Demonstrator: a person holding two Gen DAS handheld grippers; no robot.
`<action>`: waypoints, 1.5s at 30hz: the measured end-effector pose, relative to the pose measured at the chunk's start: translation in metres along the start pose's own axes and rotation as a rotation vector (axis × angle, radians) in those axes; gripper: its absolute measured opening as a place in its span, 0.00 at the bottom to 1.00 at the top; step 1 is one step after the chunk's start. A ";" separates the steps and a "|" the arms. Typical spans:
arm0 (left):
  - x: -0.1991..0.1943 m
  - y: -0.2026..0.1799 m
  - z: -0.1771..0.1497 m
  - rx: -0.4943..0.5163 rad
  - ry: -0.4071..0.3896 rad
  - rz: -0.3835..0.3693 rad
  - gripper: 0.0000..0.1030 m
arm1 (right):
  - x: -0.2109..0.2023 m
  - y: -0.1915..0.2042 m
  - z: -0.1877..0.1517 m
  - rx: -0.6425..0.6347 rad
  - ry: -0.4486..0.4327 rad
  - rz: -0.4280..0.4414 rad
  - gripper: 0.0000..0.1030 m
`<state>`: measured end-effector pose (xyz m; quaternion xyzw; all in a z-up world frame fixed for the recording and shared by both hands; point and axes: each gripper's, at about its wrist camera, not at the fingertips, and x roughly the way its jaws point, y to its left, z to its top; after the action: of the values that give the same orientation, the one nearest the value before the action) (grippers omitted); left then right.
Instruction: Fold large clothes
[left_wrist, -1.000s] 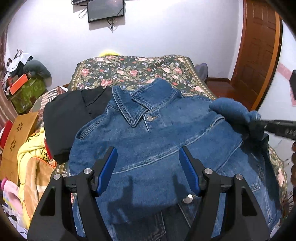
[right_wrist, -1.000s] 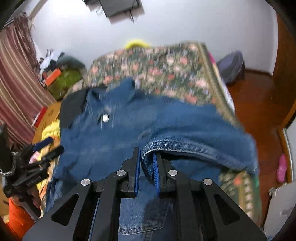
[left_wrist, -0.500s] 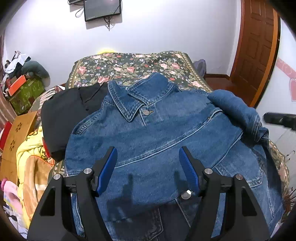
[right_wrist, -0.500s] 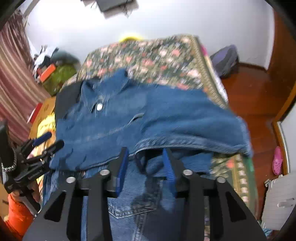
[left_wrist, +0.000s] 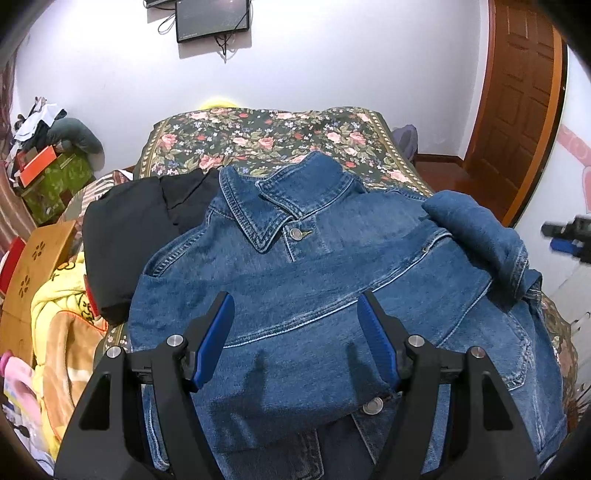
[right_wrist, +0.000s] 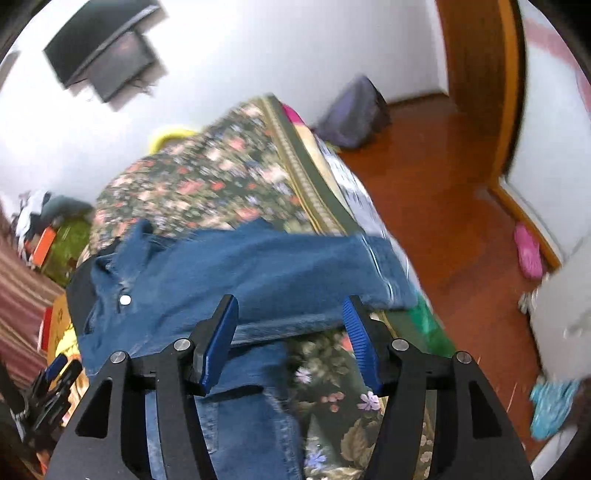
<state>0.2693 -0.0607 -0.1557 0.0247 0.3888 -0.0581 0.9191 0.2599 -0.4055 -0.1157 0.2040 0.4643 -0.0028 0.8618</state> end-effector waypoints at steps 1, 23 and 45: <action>0.001 0.001 0.000 -0.003 0.003 0.001 0.66 | 0.009 -0.006 -0.001 0.025 0.027 0.009 0.54; -0.008 0.018 0.001 -0.036 -0.018 0.015 0.66 | 0.009 0.004 0.026 0.079 -0.084 0.102 0.12; -0.061 0.088 -0.014 -0.147 -0.104 0.041 0.66 | -0.029 0.256 -0.038 -0.562 -0.073 0.347 0.10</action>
<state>0.2282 0.0327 -0.1221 -0.0380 0.3431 -0.0119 0.9385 0.2631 -0.1630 -0.0219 0.0343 0.3740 0.2651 0.8881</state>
